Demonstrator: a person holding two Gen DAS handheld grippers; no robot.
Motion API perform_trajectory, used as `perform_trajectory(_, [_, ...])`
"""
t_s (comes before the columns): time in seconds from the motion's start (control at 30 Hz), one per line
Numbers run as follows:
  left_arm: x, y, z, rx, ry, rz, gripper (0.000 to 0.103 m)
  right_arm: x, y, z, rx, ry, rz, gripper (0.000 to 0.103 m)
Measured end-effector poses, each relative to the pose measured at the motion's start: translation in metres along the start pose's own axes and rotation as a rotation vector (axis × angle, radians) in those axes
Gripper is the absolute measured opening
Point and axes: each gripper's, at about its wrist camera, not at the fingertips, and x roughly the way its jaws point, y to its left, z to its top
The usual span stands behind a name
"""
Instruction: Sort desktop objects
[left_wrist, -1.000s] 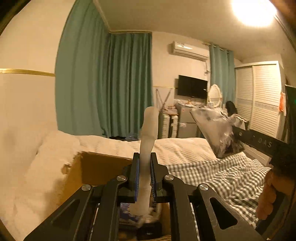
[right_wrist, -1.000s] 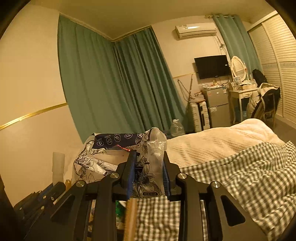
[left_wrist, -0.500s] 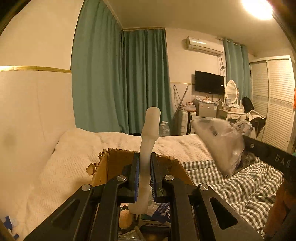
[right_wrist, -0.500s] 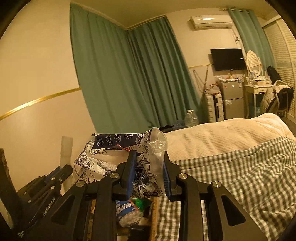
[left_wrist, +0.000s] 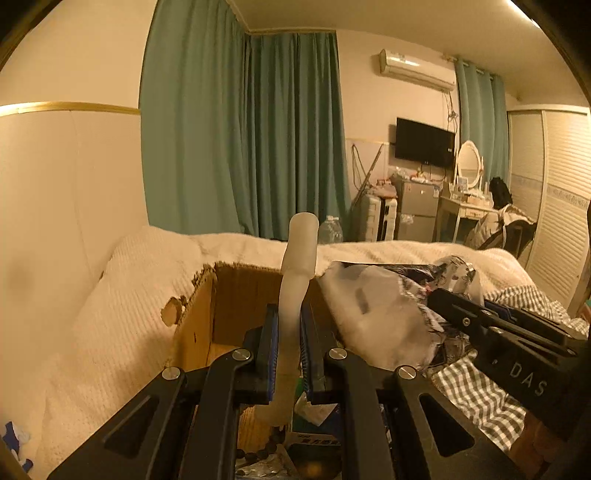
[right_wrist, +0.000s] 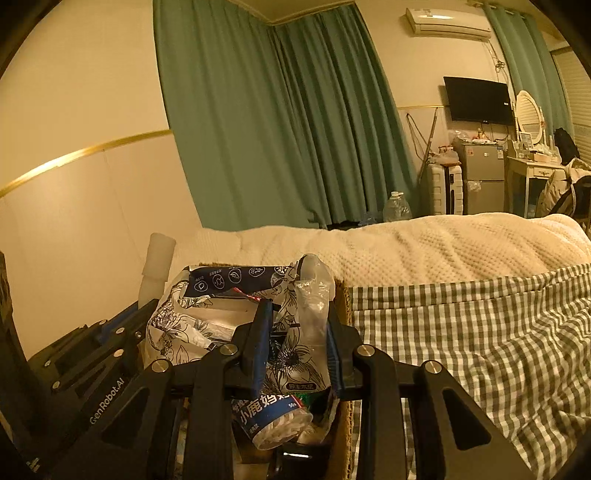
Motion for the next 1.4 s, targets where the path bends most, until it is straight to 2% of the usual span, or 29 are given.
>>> perform_trajectory(0.37, [0.027, 0.005, -0.008, -0.002, 0.106, 0.041, 0.01, 0.037, 0.011, -0.009, -0.047, 0.081, -0.037, 0.027])
perform_trajectory(0.53, [0.029, 0.002, -0.007, 0.014, 0.123, 0.056, 0.013, 0.046, 0.012, -0.013, -0.054, 0.118, -0.046, 0.029])
perform_trajectory(0.6, [0.028, 0.002, -0.006, 0.012, 0.122, 0.058, 0.023, 0.044, 0.012, -0.012, -0.055, 0.116, -0.056, 0.033])
perform_trajectory(0.67, [0.02, 0.003, -0.003, -0.002, 0.092, 0.053, 0.036, 0.041, 0.011, -0.01, -0.045, 0.106, -0.044, 0.062])
perform_trajectory(0.77, [0.007, 0.008, 0.003, -0.017, 0.043, 0.062, 0.049, 0.035, 0.007, -0.005, -0.03, 0.095, -0.033, 0.063])
perform_trajectory(0.9, [-0.013, 0.008, 0.011, -0.032, -0.007, 0.038, 0.056, 0.018, 0.006, 0.003, -0.038, 0.059, -0.042, 0.063])
perform_trajectory(1.0, [-0.027, 0.007, 0.016, -0.039, -0.046, 0.041, 0.066, 0.0, 0.006, 0.011, -0.053, 0.026, -0.049, 0.064])
perform_trajectory(1.1, [-0.041, 0.007, 0.022, -0.049, -0.083, 0.023, 0.072, -0.02, 0.006, 0.017, -0.063, -0.013, -0.053, 0.07])
perform_trajectory(1.3, [-0.065, -0.001, 0.032, -0.045, -0.149, 0.028, 0.095, -0.058, 0.002, 0.029, -0.085, -0.099, -0.065, 0.079])
perform_trajectory(1.37, [-0.073, -0.001, 0.035, -0.054, -0.18, 0.021, 0.103, -0.071, -0.002, 0.032, -0.092, -0.129, -0.066, 0.086])
perform_trajectory(1.4, [-0.077, -0.001, 0.036, -0.059, -0.191, 0.016, 0.103, -0.076, -0.004, 0.033, -0.098, -0.141, -0.066, 0.09])
